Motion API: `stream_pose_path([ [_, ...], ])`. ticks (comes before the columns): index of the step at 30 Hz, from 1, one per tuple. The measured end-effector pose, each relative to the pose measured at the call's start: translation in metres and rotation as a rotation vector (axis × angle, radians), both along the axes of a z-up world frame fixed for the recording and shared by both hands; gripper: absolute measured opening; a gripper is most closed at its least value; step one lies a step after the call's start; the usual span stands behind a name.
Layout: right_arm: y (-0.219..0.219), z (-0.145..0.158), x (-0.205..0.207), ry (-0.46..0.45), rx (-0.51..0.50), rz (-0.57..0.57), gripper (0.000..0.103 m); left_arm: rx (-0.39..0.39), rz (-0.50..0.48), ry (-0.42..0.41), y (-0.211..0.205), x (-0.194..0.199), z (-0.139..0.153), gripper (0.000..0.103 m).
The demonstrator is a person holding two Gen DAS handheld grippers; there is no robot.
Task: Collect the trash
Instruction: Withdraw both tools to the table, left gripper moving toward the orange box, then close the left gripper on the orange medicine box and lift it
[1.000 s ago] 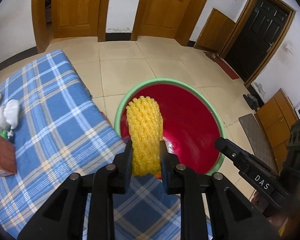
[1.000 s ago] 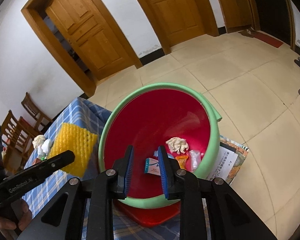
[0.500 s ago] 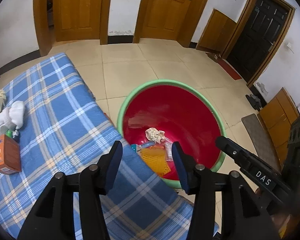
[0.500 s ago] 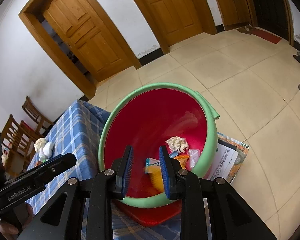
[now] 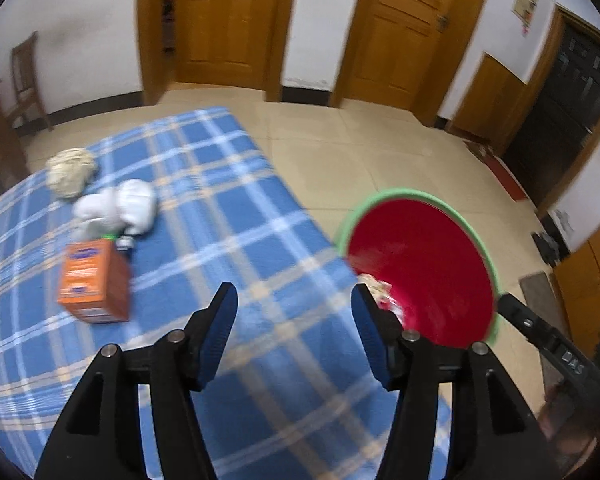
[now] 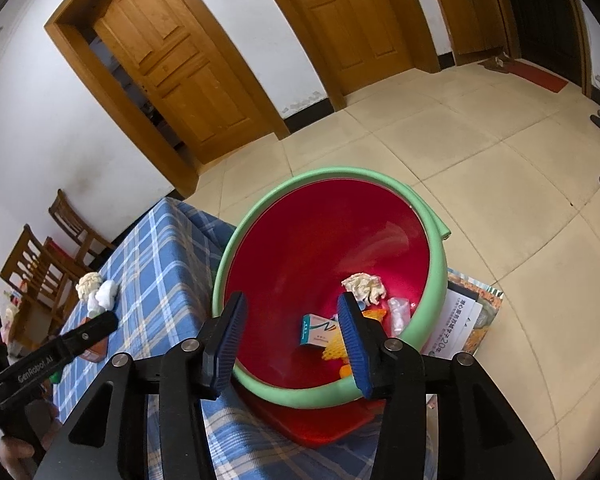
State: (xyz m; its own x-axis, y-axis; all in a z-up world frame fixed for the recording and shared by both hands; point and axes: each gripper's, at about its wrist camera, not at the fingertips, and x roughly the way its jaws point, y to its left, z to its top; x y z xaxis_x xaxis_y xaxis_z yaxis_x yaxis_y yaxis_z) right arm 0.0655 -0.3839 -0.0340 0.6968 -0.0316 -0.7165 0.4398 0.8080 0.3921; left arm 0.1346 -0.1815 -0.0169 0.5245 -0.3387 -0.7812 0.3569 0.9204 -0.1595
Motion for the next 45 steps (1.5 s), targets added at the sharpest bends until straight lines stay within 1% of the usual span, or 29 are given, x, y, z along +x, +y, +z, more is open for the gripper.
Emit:
stream_pose_path([
  [10, 0.013, 0.005, 0.004, 0.012, -0.011, 0.020, 0.049, 0.010, 0.142, -0.019, 0.056, 0.013, 0.005, 0.059],
  [19, 0.021, 0.005, 0.010, 0.026, -0.023, 0.037, 0.049, 0.020, 0.229, -0.010, 0.090, 0.024, 0.000, 0.060],
  [21, 0.023, 0.005, 0.011, 0.031, -0.026, 0.041, 0.049, 0.027, 0.243, -0.004, 0.094, 0.027, -0.003, 0.062],
  [23, 0.024, 0.005, 0.013, 0.034, -0.027, 0.044, 0.049, 0.040, 0.257, 0.002, 0.097, 0.030, -0.007, 0.067],
  [24, 0.025, 0.005, 0.013, 0.035, -0.027, 0.046, 0.049, 0.045, 0.264, 0.003, 0.099, 0.031, -0.008, 0.068],
  [33, 0.030, 0.005, 0.020, 0.050, -0.039, 0.055, 0.049, 0.080, 0.291, 0.031, 0.104, 0.045, -0.028, 0.068],
  [38, 0.032, 0.005, 0.023, 0.062, -0.040, 0.060, 0.049, 0.070, 0.299, 0.047, 0.108, 0.051, -0.037, 0.068],
  [41, 0.036, 0.005, 0.026, 0.066, -0.048, 0.066, 0.049, 0.050, 0.287, 0.047, 0.110, 0.053, -0.039, 0.068],
  [43, 0.040, 0.006, 0.028, 0.070, -0.052, 0.074, 0.049, 0.039, 0.278, 0.048, 0.112, 0.053, -0.040, 0.058],
  [44, 0.042, 0.006, 0.029, 0.072, -0.053, 0.078, 0.049, 0.034, 0.275, 0.050, 0.113, 0.053, -0.040, 0.050],
  [45, 0.045, 0.006, 0.031, 0.073, -0.056, 0.084, 0.049, 0.024, 0.272, 0.054, 0.114, 0.054, -0.041, 0.048],
])
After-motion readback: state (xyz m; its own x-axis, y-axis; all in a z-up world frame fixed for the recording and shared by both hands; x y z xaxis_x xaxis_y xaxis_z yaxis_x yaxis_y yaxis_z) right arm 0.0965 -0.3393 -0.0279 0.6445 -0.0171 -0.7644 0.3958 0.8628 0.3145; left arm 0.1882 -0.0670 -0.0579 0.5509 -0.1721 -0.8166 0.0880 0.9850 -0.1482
